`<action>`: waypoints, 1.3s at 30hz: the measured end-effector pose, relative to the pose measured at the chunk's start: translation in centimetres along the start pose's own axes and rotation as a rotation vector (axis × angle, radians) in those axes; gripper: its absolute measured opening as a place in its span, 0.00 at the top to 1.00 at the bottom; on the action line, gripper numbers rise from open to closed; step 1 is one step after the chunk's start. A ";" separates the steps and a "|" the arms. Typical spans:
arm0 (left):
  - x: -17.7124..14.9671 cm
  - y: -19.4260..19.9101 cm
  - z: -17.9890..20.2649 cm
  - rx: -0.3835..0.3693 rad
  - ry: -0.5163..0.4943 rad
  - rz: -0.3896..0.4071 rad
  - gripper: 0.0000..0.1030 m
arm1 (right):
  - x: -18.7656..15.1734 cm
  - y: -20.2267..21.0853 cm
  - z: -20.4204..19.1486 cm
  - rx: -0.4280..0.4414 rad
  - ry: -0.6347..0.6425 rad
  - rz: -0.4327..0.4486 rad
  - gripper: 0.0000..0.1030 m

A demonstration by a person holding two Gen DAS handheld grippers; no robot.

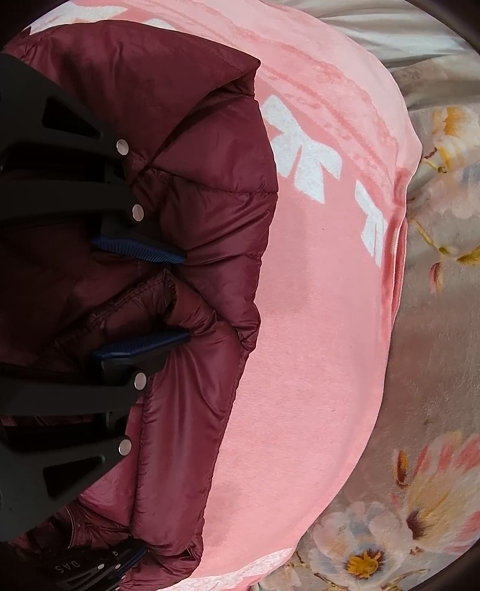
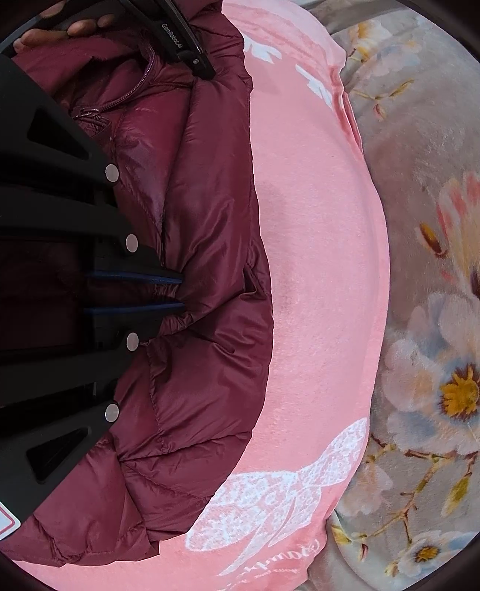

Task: Fold large clothes
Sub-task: 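Fold the collar over toward the hem with both tools, then open both tools and lift them off the folded jacket, then grasp the edge of the folded maroon jacket with the left tool while the right tool grasps beside it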

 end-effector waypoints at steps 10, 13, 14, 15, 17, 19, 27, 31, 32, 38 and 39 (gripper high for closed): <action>0.0 0.3 -0.2 -0.007 0.010 0.007 0.62 | 0.1 0.7 0.3 0.033 -0.031 0.018 0.90; -0.7 2.5 -1.6 -0.045 0.052 -0.007 0.59 | -1.3 5.3 1.0 0.112 -0.092 0.041 0.81; -1.4 4.5 -2.2 -0.065 0.054 -0.005 0.58 | -2.0 7.1 1.0 0.152 -0.101 0.053 0.78; -1.9 5.9 -2.5 -0.072 0.048 -0.005 0.55 | -3.3 10.2 1.1 0.199 -0.096 0.069 0.72; -3.6 9.5 -3.6 -0.121 0.042 -0.010 0.48 | -5.6 14.7 1.7 0.218 -0.082 0.104 0.63; -6.3 13.5 -5.6 -0.169 0.048 -0.031 0.40 | -9.2 20.4 3.1 0.246 -0.086 0.140 0.49; -18.3 25.2 -15.1 -0.105 0.068 -0.037 0.39 | -25.0 34.8 10.6 0.230 -0.233 0.153 0.38; -23.4 27.7 -18.9 -0.045 0.122 -0.052 0.38 | -30.9 36.7 12.2 0.162 -0.263 0.122 0.33; -24.5 27.9 -19.8 -0.039 0.149 -0.067 0.36 | -31.8 36.7 12.5 0.150 -0.271 0.113 0.33; -28.6 28.1 -23.4 -0.063 0.329 -0.105 0.30 | -35.7 35.1 14.3 0.158 -0.421 0.076 0.32; -28.5 28.2 -23.3 -0.057 0.332 -0.108 0.30 | -35.6 35.0 14.3 0.162 -0.431 0.089 0.32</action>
Point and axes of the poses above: each gripper's, at about its wrist camera, not at the fingertips, and y roughly against the way its jaws point, z to its right, x to its top, the point moved 6 cm from there along -y, roughly the way its jaws point, and after that the axes turned 3 degrees about z, right-handed, at the moved point
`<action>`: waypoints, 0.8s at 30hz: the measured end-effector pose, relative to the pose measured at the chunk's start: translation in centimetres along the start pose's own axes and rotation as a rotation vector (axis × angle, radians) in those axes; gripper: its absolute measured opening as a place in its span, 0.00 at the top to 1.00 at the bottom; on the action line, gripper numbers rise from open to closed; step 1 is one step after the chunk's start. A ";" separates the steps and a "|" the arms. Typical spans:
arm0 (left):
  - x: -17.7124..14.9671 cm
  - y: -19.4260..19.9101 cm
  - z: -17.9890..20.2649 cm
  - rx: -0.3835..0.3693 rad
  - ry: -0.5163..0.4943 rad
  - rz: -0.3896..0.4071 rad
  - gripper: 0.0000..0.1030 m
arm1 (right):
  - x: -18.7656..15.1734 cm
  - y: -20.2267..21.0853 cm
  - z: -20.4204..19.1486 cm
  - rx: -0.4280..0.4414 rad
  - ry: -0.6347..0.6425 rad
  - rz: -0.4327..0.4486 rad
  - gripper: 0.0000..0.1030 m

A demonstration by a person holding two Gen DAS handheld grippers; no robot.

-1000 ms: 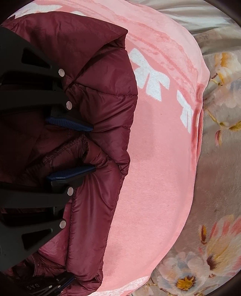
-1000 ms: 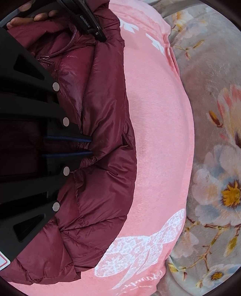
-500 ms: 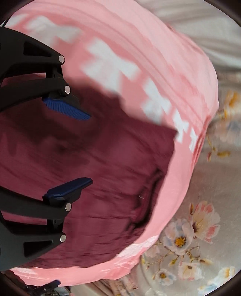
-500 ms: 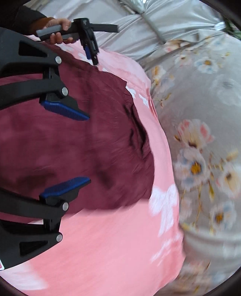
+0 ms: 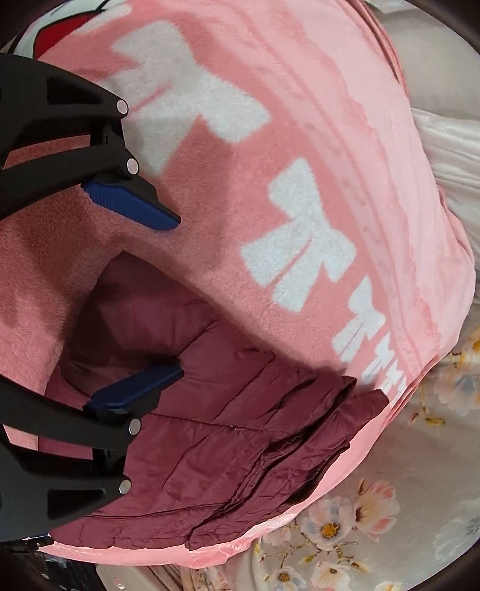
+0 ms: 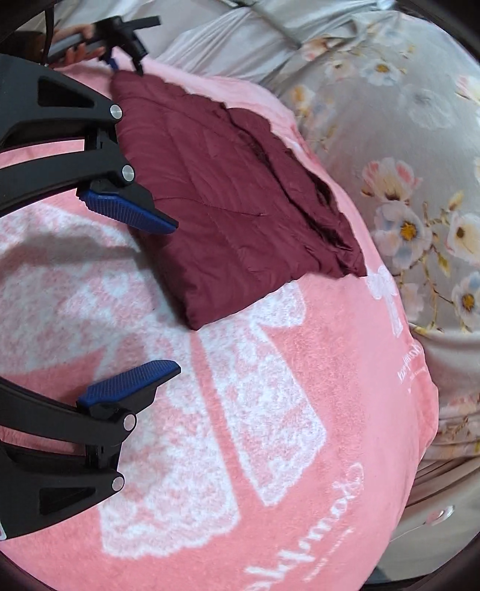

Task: Fold large clothes
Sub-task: 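Grasp the edge of the folded maroon jacket with the left tool while the right tool grasps beside it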

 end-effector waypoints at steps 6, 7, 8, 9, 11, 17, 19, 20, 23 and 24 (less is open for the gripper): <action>-0.5 -0.3 1.7 -0.074 0.025 -0.034 0.41 | 0.7 -1.4 -1.4 0.063 -0.070 -0.002 0.32; -0.6 -0.4 2.0 -0.083 0.025 -0.037 0.48 | 0.8 -1.7 -1.7 0.052 -0.074 -0.009 0.36; -0.7 -0.4 2.2 -0.088 0.025 -0.042 0.53 | 0.8 -1.8 -1.9 0.050 -0.072 -0.011 0.40; -0.7 -0.4 2.7 -0.101 0.013 -0.048 0.65 | 0.8 -2.1 -2.3 0.045 -0.063 -0.015 0.56; -0.7 -0.2 3.2 -0.105 -0.002 -0.044 0.81 | 0.8 -2.4 -3.0 0.022 -0.027 -0.024 0.82; 0.0 3.8 4.9 -0.172 -0.047 0.021 0.93 | 1.5 1.9 -4.4 0.076 0.046 0.076 0.97; 0.2 6.2 5.2 -0.205 -0.063 0.050 0.94 | 1.4 4.7 -4.6 0.098 0.094 0.127 0.97; 0.3 7.3 5.2 -0.221 -0.070 0.061 0.94 | 1.3 5.9 -4.6 0.113 0.115 0.149 0.98; 0.3 11.8 4.9 -0.267 -0.098 0.105 0.94 | 0.8 11.7 -4.7 0.157 0.200 0.248 1.00; 0.2 13.7 4.8 -0.288 -0.105 0.121 0.94 | 0.7 14.2 -4.5 0.168 0.225 0.294 1.00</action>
Point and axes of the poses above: each gripper's, at about its wrist camera, not at the fingertips, and y roughly against the way its jaws point, z to its right, x to its top, the point moved 6 cm from there along -y, roughly the way its jaws point, and after that the axes turned 3 degrees about z, right-handed, at the moved point
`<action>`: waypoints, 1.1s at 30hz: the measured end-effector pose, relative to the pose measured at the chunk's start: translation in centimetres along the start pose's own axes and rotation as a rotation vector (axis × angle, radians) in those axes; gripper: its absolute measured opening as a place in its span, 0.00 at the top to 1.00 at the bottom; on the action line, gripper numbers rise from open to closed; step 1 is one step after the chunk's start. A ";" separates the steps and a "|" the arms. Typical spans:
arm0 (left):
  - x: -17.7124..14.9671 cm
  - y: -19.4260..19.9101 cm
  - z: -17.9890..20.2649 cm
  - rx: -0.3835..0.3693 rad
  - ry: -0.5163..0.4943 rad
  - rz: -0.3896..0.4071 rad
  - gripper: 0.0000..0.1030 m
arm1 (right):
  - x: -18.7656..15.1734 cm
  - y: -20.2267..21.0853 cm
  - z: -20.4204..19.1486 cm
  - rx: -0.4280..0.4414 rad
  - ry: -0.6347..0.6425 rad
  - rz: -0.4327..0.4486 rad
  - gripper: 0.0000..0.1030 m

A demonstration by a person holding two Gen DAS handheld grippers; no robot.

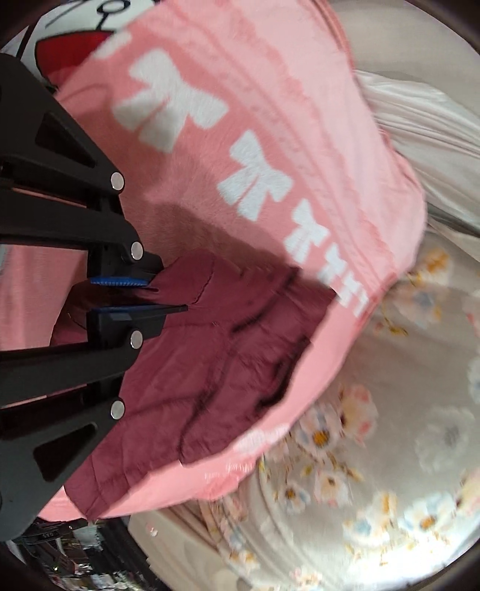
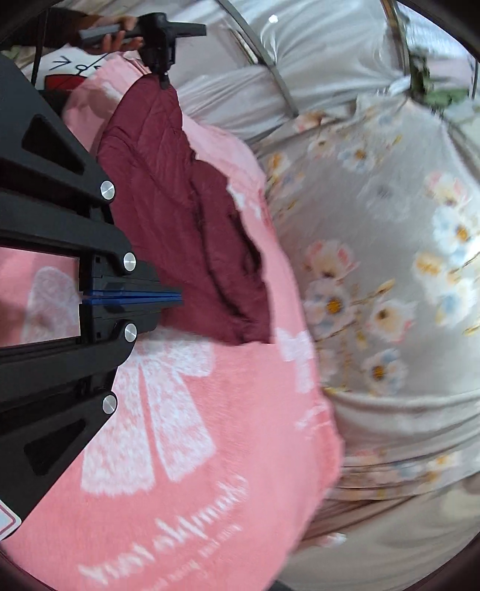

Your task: Fold large clothes

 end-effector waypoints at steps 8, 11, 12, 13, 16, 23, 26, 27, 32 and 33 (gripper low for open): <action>0.8 5.0 2.5 -0.010 -0.075 0.065 0.95 | 2.0 3.7 1.5 -0.050 0.010 -0.078 1.00; 0.0 3.4 1.6 0.008 -0.047 0.010 0.95 | -1.5 0.1 1.1 -0.081 0.028 -0.222 0.86; -0.2 3.1 1.0 0.026 -0.039 0.001 0.95 | -3.0 -1.3 0.8 -0.079 0.034 -0.270 0.81; -0.4 3.0 0.7 0.034 -0.035 -0.003 0.95 | -4.2 -2.1 0.4 -0.072 0.033 -0.297 0.72; -0.6 2.9 -0.4 0.045 -0.016 -0.016 0.94 | -7.0 -4.3 0.1 -0.090 0.035 -0.373 0.51; -1.7 1.9 -1.9 0.072 -0.006 -0.047 0.94 | -10.4 -6.6 0.6 -0.114 -0.004 -0.450 0.42; -2.2 1.6 -2.3 0.078 0.004 -0.058 0.94 | -10.6 -6.9 1.1 -0.106 -0.042 -0.449 0.42; -2.4 1.5 -2.5 0.079 0.008 -0.061 0.94 | -10.6 -6.9 1.1 -0.100 -0.049 -0.443 0.45; -2.8 2.2 -2.5 0.070 0.013 -0.053 0.95 | -9.0 -5.6 -0.8 0.002 -0.069 -0.387 0.95; -2.7 2.5 -2.4 0.067 0.015 -0.048 0.95 | -8.1 -4.8 -1.3 0.012 -0.064 -0.347 0.96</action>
Point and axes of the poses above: each gripper's, at about its wrist camera, not at the fingertips, and y roughly against the way its jaws point, z to its right, x to its top, the point moved 6 cm from there along -y, roughly the way its jaws point, and after that the axes turned 3 degrees about z, right-handed, at the moved point
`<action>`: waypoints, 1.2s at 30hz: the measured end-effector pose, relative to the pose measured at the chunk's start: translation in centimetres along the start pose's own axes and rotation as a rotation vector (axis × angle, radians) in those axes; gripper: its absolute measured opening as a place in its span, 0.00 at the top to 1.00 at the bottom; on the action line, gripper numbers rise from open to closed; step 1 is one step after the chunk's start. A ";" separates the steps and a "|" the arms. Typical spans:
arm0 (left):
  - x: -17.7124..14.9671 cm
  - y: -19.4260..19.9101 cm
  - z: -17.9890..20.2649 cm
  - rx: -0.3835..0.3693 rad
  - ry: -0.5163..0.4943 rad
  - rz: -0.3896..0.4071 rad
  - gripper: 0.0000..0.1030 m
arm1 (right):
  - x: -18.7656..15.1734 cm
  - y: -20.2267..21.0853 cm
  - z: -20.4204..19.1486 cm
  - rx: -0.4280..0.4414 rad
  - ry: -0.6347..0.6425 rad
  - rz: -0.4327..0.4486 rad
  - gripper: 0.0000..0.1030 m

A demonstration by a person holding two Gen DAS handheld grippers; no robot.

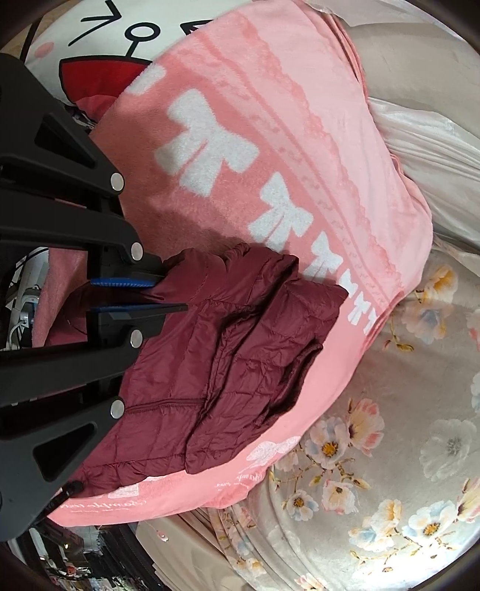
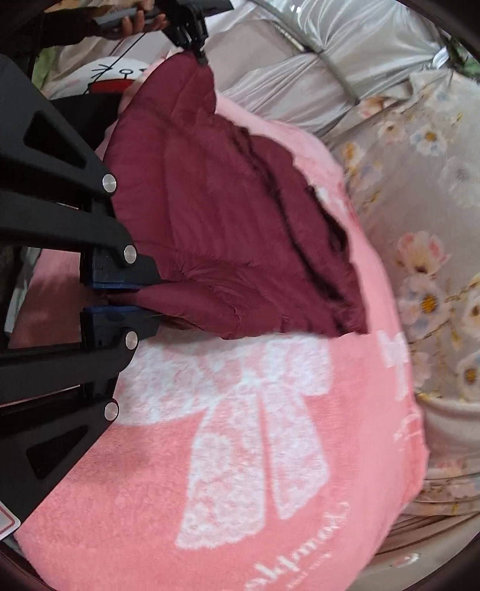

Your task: Fold large clothes

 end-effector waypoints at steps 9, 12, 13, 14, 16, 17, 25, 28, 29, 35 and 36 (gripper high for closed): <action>3.7 7.6 3.1 -0.154 -0.013 0.196 0.95 | 7.1 13.4 -5.7 -0.012 0.176 0.441 0.97; 5.8 9.4 5.3 -0.184 -0.047 0.284 0.95 | 9.9 15.8 -6.6 -0.047 0.203 0.553 0.97; 6.6 9.3 5.9 -0.187 -0.057 0.304 0.95 | 11.2 15.8 -6.7 -0.058 0.207 0.573 0.97; 7.5 8.7 6.6 -0.187 -0.067 0.317 0.95 | 12.1 15.5 -6.5 -0.066 0.205 0.582 0.97; 9.3 6.8 7.6 -0.166 -0.079 0.331 0.95 | 15.1 13.4 -5.5 -0.087 0.187 0.591 0.97; 9.9 5.7 7.9 -0.149 -0.087 0.330 0.94 | 16.2 12.3 -4.9 -0.095 0.173 0.589 0.97; 16.6 -9.4 9.4 0.120 -0.104 0.248 0.94 | 24.5 -3.0 0.2 -0.178 0.026 0.459 0.97; 17.9 -14.4 9.3 0.195 -0.102 0.215 0.94 | 26.0 -8.4 1.8 -0.223 -0.005 0.401 0.97; 18.0 -15.3 9.2 0.207 -0.100 0.207 0.94 | 26.1 -9.9 2.3 -0.235 -0.015 0.377 0.97; 17.2 -24.2 7.5 0.314 -0.113 0.082 0.94 | 26.1 -17.9 4.8 -0.288 -0.077 0.258 0.97; 16.9 -25.1 7.3 0.326 -0.117 0.070 0.94 | 26.0 -18.5 5.0 -0.293 -0.081 0.247 0.97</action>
Point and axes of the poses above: each gripper's, at about its wrist camera, not at the fingertips, and y roughly against the way its jaws point, z to its right, x to its top, the point moved 6 cm from there along -y, roughly the way its jaws point, and after that the axes turned 3 degrees about z, right-handed, at the moved point
